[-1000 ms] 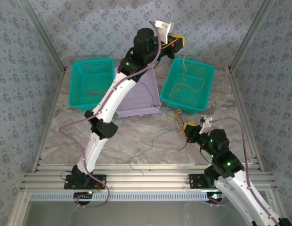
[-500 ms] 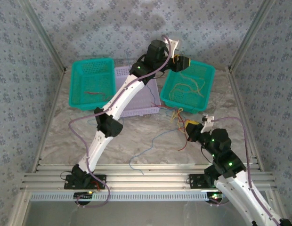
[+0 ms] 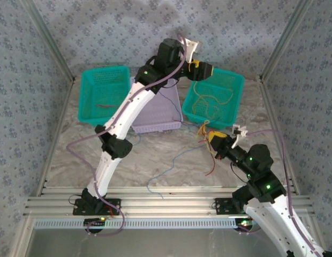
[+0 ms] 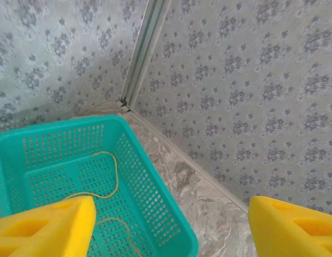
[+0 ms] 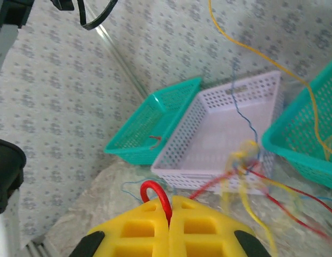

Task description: Untangle the cables

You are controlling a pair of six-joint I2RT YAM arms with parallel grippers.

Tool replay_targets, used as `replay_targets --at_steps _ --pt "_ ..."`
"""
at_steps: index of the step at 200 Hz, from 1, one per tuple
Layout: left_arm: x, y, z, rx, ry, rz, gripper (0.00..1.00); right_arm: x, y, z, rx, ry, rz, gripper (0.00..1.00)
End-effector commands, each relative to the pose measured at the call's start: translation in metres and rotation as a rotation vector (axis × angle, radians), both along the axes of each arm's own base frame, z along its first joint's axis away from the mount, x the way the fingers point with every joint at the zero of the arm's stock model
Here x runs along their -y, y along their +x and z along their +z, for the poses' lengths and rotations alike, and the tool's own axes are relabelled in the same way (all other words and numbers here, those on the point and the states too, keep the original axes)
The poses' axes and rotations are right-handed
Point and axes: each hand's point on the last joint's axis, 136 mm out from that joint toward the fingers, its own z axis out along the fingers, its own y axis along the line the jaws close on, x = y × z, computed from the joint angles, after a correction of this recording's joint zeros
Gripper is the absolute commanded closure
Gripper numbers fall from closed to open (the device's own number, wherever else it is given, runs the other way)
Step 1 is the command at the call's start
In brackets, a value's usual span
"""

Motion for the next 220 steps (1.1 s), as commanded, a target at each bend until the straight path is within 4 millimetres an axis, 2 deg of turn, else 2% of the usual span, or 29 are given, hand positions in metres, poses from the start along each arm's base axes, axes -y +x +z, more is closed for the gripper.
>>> replay_targets --at_steps 1,23,43,50,65,81,104,109,112,121,146,164,174,186,204,220 --pt "-0.024 -0.021 0.03 0.031 0.005 0.016 0.25 -0.005 -0.018 0.041 0.093 0.06 0.077 1.0" --pt "-0.037 -0.032 0.026 0.021 0.037 0.039 0.24 -0.009 -0.027 0.052 0.126 0.064 0.123 1.0" --pt "-0.054 -0.04 0.029 0.054 0.024 0.078 0.22 -0.005 -0.024 0.054 0.133 0.054 0.096 1.0" --pt "-0.062 -0.043 0.027 0.064 0.019 0.094 0.19 -0.006 -0.024 0.054 0.129 0.052 0.099 1.0" --pt "-0.073 -0.049 0.028 0.134 0.025 0.158 0.06 -0.006 -0.023 0.063 0.153 0.045 0.098 1.0" --pt "-0.075 -0.053 0.031 0.105 -0.011 0.147 0.06 -0.006 -0.023 0.075 0.175 0.037 0.095 1.0" --pt "-0.084 -0.053 0.01 0.026 0.036 0.167 0.07 -0.005 -0.021 0.082 0.176 0.035 0.085 1.0" --pt "-0.087 -0.054 0.01 0.027 0.039 0.179 0.05 -0.005 -0.021 0.083 0.177 0.034 0.084 1.0" --pt "-0.088 -0.053 -0.001 0.015 0.056 0.187 0.03 -0.004 -0.022 0.084 0.18 0.035 0.082 1.0" --pt "-0.095 -0.053 -0.007 0.018 0.063 0.216 0.0 -0.004 -0.022 0.087 0.185 0.042 0.081 1.0" --pt "-0.112 -0.062 0.008 0.055 0.01 0.23 0.0 -0.005 -0.022 0.093 0.193 0.056 0.088 1.0" --pt "-0.123 -0.077 0.024 0.09 -0.056 0.223 0.0 -0.008 -0.023 0.102 0.212 0.064 0.104 1.0" --pt "-0.125 -0.088 0.031 0.114 -0.099 0.189 0.0 -0.009 -0.022 0.106 0.215 0.066 0.108 1.0" --pt "-0.126 -0.093 0.027 0.113 -0.12 0.178 0.0 -0.01 -0.021 0.11 0.219 0.068 0.113 1.0" --pt "-0.12 -0.085 0.009 0.076 -0.072 0.181 0.0 -0.014 -0.021 0.114 0.224 0.083 0.131 1.0" --pt "-0.112 -0.074 0.0 0.052 -0.053 0.18 0.0 -0.015 -0.021 0.115 0.224 0.083 0.14 1.0"
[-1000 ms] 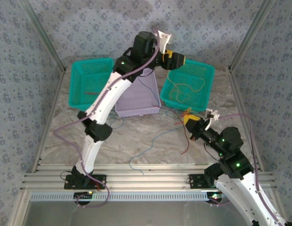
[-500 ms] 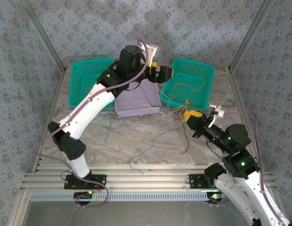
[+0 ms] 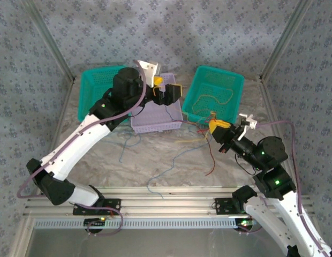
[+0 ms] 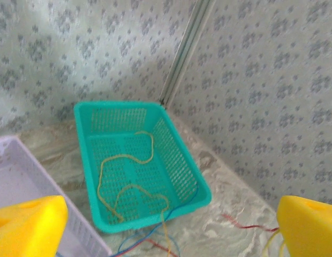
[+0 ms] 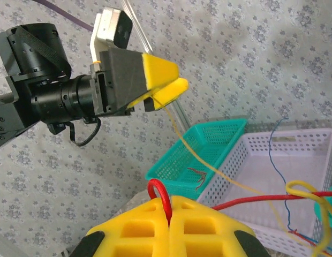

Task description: Untangle the cables

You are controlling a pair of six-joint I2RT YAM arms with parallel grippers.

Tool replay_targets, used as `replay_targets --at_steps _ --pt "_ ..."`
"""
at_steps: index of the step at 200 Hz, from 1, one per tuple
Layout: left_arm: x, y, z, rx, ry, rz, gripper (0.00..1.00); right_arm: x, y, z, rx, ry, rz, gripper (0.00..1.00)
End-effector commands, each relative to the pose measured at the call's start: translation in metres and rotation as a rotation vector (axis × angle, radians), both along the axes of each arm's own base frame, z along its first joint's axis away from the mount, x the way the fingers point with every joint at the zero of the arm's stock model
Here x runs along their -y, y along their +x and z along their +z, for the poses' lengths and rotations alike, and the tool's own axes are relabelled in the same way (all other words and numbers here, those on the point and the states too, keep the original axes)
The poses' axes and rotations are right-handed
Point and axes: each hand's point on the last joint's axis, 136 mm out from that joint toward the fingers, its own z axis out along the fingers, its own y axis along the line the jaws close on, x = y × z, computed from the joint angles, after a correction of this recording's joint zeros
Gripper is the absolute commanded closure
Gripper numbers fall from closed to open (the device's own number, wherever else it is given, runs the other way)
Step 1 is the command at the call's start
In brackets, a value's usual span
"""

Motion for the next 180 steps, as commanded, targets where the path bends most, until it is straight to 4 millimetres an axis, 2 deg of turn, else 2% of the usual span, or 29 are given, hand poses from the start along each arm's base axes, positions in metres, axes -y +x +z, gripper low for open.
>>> replay_targets --at_steps 1,22,46,57,65,88,109,128,143,159,180 --pt "0.015 0.015 0.0 -0.005 -0.022 -0.019 0.0 -0.001 -0.009 0.024 0.069 0.034 0.034 1.0" --pt "0.03 0.029 0.003 -0.016 -0.025 -0.037 0.0 0.002 -0.012 0.024 0.077 0.036 0.026 1.0" --pt "0.052 0.048 0.015 -0.016 -0.027 -0.06 0.0 0.008 -0.021 0.027 0.098 0.037 0.012 1.0" --pt "0.064 0.062 0.02 -0.023 -0.008 -0.064 0.0 0.012 -0.024 0.029 0.103 0.033 -0.002 1.0" --pt "0.075 0.075 0.015 -0.044 0.018 -0.068 0.0 0.016 -0.028 0.032 0.113 0.029 -0.013 1.0" --pt "0.107 0.102 -0.017 -0.138 0.069 -0.1 0.0 0.025 -0.038 0.038 0.129 0.012 -0.036 1.0" --pt "0.116 0.122 -0.059 -0.229 0.084 -0.063 0.0 0.033 -0.047 0.042 0.139 -0.003 -0.063 1.0" --pt "0.12 0.124 -0.102 -0.3 0.176 -0.039 0.0 0.043 -0.05 0.041 0.139 -0.008 -0.104 1.0" --pt "0.122 0.122 -0.133 -0.323 0.266 -0.012 0.0 0.047 -0.045 0.033 0.117 -0.022 -0.141 1.0" --pt "0.126 0.117 -0.154 -0.332 0.339 -0.009 0.0 0.039 -0.035 0.019 0.064 -0.029 -0.122 1.0" --pt "0.125 0.112 -0.169 -0.327 0.412 0.01 0.0 0.02 -0.016 -0.009 -0.039 -0.04 -0.064 1.0"
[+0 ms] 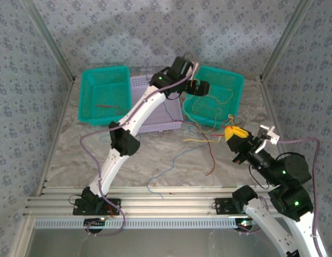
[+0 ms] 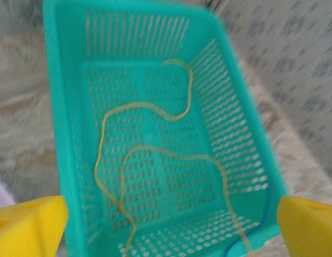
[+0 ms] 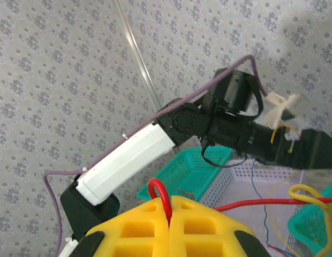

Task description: Untangle the cables

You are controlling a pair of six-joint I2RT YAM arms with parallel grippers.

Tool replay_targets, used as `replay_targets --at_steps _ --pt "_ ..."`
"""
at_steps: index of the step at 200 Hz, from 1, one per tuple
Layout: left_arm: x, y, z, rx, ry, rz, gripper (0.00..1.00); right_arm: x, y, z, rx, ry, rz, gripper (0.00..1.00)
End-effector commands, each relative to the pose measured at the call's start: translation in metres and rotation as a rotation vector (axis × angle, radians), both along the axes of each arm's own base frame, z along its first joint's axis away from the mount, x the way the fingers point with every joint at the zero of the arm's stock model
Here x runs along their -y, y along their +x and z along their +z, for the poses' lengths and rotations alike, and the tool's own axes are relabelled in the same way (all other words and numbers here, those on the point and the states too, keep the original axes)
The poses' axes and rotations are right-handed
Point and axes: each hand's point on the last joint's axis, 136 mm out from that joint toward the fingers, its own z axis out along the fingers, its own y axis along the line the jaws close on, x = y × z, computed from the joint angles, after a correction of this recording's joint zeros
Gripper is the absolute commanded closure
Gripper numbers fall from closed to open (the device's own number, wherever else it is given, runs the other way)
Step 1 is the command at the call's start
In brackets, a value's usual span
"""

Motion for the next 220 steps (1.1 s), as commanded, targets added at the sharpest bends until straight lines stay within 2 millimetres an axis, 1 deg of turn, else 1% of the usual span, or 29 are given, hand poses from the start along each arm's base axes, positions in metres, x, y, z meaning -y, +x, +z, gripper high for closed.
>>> replay_targets --at_steps 1,20,34,43,63,74,91,98,101,104,121,130,141,157,177,196,220 --pt "-0.003 -0.018 0.005 0.036 0.087 -0.011 0.0 -0.017 0.025 -0.039 -0.139 -0.03 0.024 1.0" --pt "0.0 -0.02 0.0 0.014 0.083 -0.017 0.0 -0.021 0.048 -0.071 -0.231 -0.041 -0.016 1.0" --pt "0.001 -0.021 0.0 0.005 0.074 -0.014 0.0 -0.024 0.066 -0.096 -0.292 -0.047 -0.052 1.0" --pt "0.002 -0.022 0.001 0.002 0.066 -0.015 0.0 -0.031 0.076 -0.11 -0.316 -0.07 -0.043 1.0" --pt "0.003 -0.023 0.006 -0.004 0.045 -0.018 0.0 -0.04 0.092 -0.132 -0.348 -0.113 -0.059 1.0" --pt "0.004 -0.024 0.008 -0.003 0.037 -0.018 0.0 -0.042 0.101 -0.141 -0.362 -0.145 -0.084 0.92" --pt "0.004 -0.024 0.012 -0.01 0.021 -0.012 0.0 -0.045 0.107 -0.146 -0.356 -0.177 -0.096 0.82" --pt "0.004 -0.024 0.015 -0.017 0.005 -0.011 0.0 -0.045 0.109 -0.146 -0.353 -0.183 -0.1 0.76" --pt "0.004 -0.024 0.016 -0.021 -0.003 -0.012 0.0 -0.046 0.11 -0.146 -0.35 -0.186 -0.101 0.71" --pt "0.005 -0.025 0.018 -0.024 -0.012 -0.015 0.0 -0.046 0.11 -0.146 -0.348 -0.188 -0.103 0.69" --pt "0.005 -0.025 0.024 -0.031 -0.036 -0.005 0.0 -0.043 0.111 -0.139 -0.315 -0.184 -0.124 0.48" --pt "0.003 -0.024 0.028 -0.032 -0.047 0.006 0.0 -0.041 0.112 -0.134 -0.293 -0.177 -0.133 0.42" --pt "0.002 -0.024 0.033 -0.036 -0.062 0.016 0.0 -0.039 0.114 -0.127 -0.275 -0.173 -0.148 0.39" --pt "0.004 -0.027 0.039 -0.052 -0.092 0.023 0.0 -0.04 0.12 -0.122 -0.261 -0.163 -0.164 0.38" --pt "0.007 -0.032 0.052 -0.086 -0.153 0.031 0.0 -0.049 0.136 -0.131 -0.263 -0.161 -0.167 0.38" --pt "0.009 -0.038 0.066 -0.115 -0.212 0.04 0.0 -0.06 0.158 -0.146 -0.265 -0.165 -0.173 0.38" --pt "0.008 -0.044 0.083 -0.132 -0.259 0.047 0.0 -0.067 0.179 -0.146 -0.214 -0.15 -0.191 0.37"
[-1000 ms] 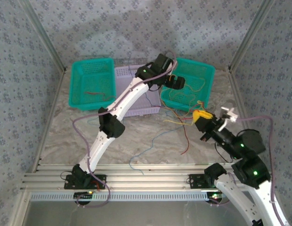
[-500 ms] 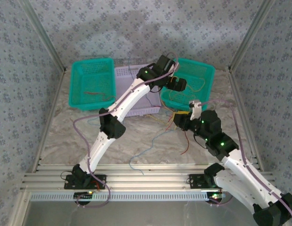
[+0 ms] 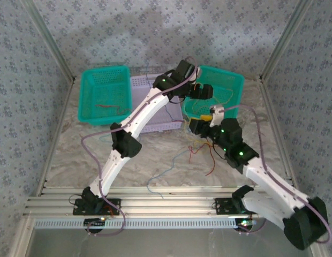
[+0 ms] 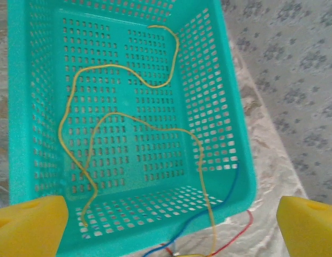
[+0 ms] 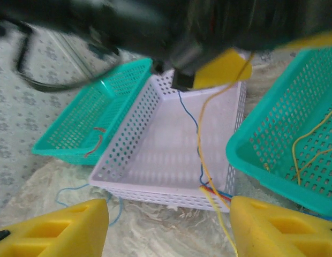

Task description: Untangle the cables

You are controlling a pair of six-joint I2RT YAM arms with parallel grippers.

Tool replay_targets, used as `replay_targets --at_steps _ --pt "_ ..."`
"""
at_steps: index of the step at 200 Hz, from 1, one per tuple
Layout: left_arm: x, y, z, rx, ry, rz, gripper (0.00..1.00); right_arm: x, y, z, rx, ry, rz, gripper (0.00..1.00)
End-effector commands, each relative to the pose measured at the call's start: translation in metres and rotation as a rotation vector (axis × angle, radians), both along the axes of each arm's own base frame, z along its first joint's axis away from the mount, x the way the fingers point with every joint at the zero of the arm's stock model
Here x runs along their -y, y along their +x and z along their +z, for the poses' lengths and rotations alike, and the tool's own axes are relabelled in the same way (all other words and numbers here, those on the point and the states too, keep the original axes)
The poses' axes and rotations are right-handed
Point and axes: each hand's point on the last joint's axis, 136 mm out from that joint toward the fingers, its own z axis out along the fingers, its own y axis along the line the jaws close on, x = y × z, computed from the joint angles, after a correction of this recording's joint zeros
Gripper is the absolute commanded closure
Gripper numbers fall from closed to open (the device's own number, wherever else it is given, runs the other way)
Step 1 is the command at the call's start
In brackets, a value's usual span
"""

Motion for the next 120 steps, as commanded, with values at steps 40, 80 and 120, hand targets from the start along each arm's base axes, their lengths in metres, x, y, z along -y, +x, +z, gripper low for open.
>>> replay_targets --at_steps 40,80,120 --pt "-0.001 -0.028 0.088 -0.005 -0.208 0.011 0.0 -0.016 0.054 0.018 0.177 0.043 -0.057 0.37" --pt "0.0 -0.033 0.085 -0.035 -0.207 0.01 0.0 -0.025 0.08 0.014 0.23 0.022 -0.092 0.41" --pt "-0.005 -0.037 0.082 -0.04 -0.178 0.002 0.0 -0.004 0.089 0.021 0.258 -0.013 -0.184 0.86"
